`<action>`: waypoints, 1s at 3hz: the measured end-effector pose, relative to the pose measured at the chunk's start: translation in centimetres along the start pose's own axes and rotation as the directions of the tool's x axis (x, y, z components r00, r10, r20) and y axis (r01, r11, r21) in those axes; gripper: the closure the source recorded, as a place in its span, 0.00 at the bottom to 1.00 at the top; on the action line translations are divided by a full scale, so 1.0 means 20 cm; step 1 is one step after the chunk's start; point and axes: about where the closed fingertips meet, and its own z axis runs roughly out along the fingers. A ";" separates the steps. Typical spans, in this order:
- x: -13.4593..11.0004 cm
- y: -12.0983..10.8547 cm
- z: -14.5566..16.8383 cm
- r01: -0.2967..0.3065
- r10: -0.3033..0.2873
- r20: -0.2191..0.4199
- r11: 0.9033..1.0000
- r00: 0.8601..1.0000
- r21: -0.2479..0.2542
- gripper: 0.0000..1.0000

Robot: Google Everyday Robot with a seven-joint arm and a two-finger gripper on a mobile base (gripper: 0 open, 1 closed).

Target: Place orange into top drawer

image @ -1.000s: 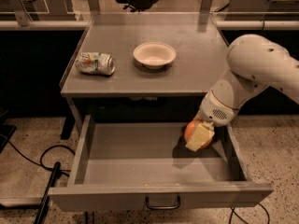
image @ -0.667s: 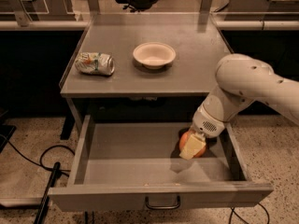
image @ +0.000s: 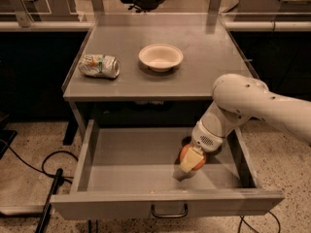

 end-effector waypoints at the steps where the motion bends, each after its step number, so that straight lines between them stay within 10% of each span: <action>1: -0.02 0.01 0.09 -0.003 0.003 0.001 1.000 1.000 -0.013 1.00; 3: -0.19 -0.07 0.26 -0.009 0.008 0.019 0.998 1.000 0.054 1.00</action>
Offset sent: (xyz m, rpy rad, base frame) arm 0.0342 0.0543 -0.0511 0.0087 -0.0343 -0.0350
